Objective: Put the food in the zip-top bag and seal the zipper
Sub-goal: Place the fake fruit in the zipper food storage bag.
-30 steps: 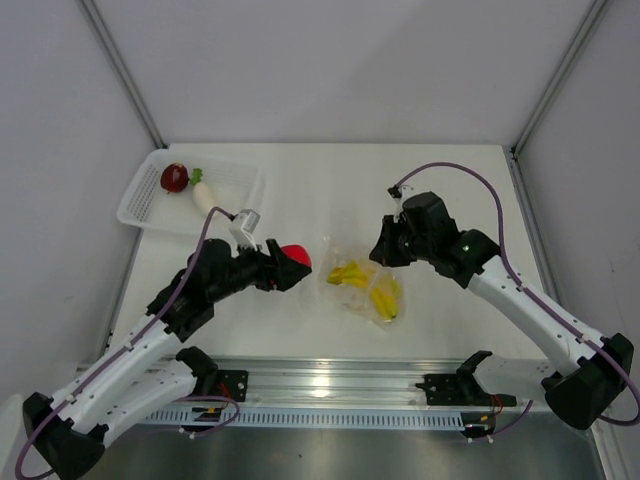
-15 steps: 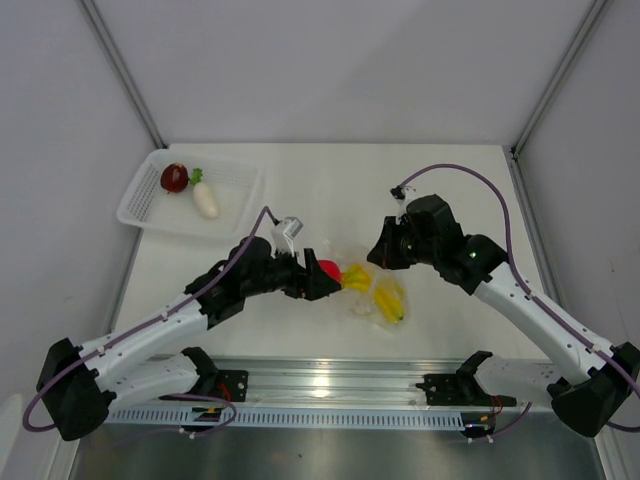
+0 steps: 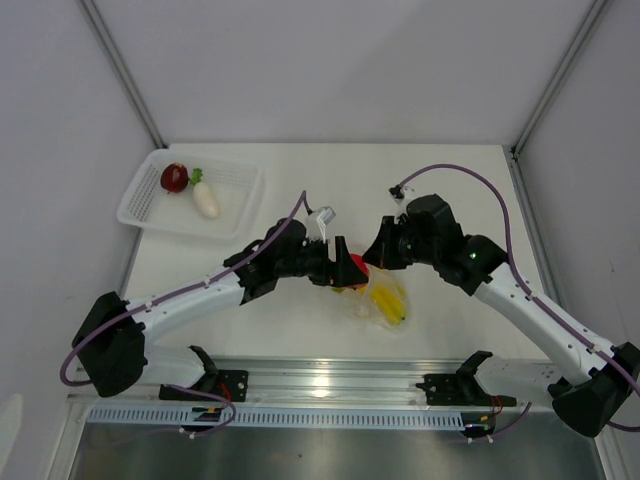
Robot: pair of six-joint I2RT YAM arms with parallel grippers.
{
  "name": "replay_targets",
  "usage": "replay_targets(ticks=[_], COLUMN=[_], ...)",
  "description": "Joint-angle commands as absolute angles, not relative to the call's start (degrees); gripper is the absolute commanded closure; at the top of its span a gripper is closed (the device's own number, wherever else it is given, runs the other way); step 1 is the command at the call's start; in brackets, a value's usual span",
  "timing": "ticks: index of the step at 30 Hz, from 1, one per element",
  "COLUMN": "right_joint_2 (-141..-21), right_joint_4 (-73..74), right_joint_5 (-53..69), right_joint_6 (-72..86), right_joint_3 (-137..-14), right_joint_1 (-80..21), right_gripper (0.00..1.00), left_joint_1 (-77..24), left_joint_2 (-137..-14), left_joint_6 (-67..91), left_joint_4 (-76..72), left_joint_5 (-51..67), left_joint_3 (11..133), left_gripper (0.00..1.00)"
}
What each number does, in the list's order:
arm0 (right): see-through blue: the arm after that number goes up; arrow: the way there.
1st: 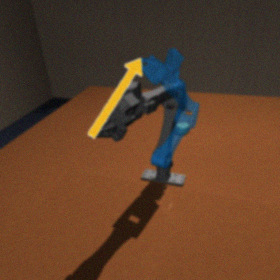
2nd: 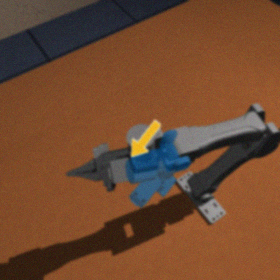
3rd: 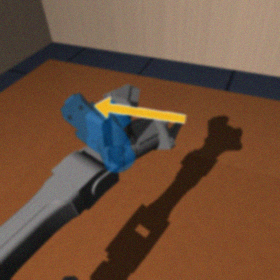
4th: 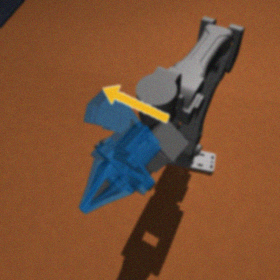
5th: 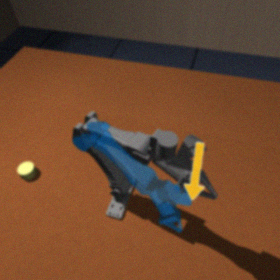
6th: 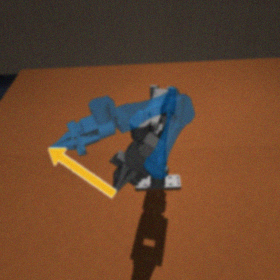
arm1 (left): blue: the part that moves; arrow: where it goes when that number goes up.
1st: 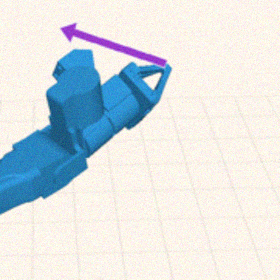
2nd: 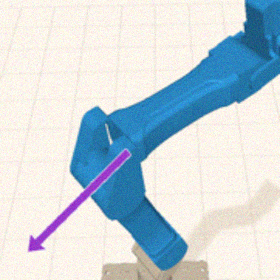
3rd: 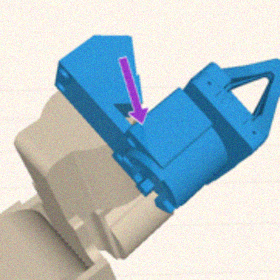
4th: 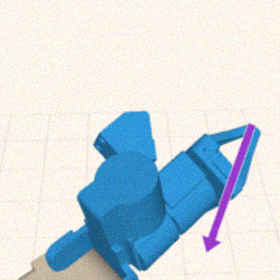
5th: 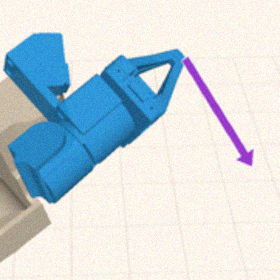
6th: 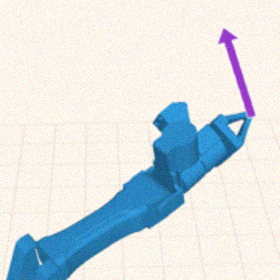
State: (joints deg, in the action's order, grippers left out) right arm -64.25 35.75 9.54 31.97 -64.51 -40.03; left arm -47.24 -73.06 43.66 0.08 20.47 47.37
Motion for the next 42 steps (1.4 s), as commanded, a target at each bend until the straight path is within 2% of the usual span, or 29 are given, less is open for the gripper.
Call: replay_targets(ticks=[1, 2, 3, 5, 7, 18, 22, 24, 28, 33, 39, 42], right_joint_2=[-63.0, -63.1, -63.0, -63.0, -62.9, -62.0, -61.9, -61.8, -61.3, -60.8, -60.7, -60.6], right_joint_4=[33.8, 33.8, 33.7, 33.7, 33.7, 35.9, 36.4, 36.6, 37.3, 37.5, 37.4, 37.7], right_joint_5=[9.9, 9.9, 9.9, 9.8, 9.5, 6.8, 6.6, 6.6, 6.6, 6.7, 6.7, 6.2], right_joint_6=[33.2, 33.4, 33.7, 33.9, 34.2, 33.2, 33.0, 32.8, 32.7, 32.8, 32.9, 32.7], right_joint_3=[-66.9, -67.1, -67.2, -67.8, -67.9, -68.6, -68.6, -68.7, -68.6, -68.5, -68.7, -68.6], right_joint_1=[-40.3, -40.3, -40.3, -40.4, -40.5, -40.4, -40.4, -40.4, -40.4, -40.4, -40.4, -40.5], right_gripper=[1.0, 1.0, 1.0, 1.0, 1.0, 1.0, 1.0, 1.0, 1.0, 1.0, 1.0, 1.0], left_joint_1=[-47.9, -48.0, -48.2, -48.4, -48.8, -49.0, -49.0, -49.3, -49.5, -49.5, -49.4, -49.4], left_joint_2=[-76.5, -76.8, -77.1, -77.1, -76.2, -62.4, -57.1, -53.7, -49.4, -51.0, -60.5, -65.2], left_joint_6=[46.6, 47.0, 47.0, 47.0, 46.5, 41.5, 40.2, 39.6, 41.4, 44.3, 46.3, 46.2], left_joint_4=[-1.0, -0.9, -0.5, 1.6, 1.3, 2.4, 2.7, 5.0, 16.5, 22.3, 17.6, 14.6], left_joint_5=[22.8, 20.9, 19.7, 16.3, 15.1, 5.3, 5.1, 3.6, -6.5, -9.7, -2.5, 1.3], left_joint_3=[51.1, 50.9, 50.8, 50.5, 49.8, 43.0, 41.1, 41.0, 41.5, 40.8, 41.3, 41.7], left_gripper=[0.66, 0.62, 0.52, 0.4, 0.01, 0.01, 0.0, 0.01, 0.01, 0.0, 0.01, 0.11])
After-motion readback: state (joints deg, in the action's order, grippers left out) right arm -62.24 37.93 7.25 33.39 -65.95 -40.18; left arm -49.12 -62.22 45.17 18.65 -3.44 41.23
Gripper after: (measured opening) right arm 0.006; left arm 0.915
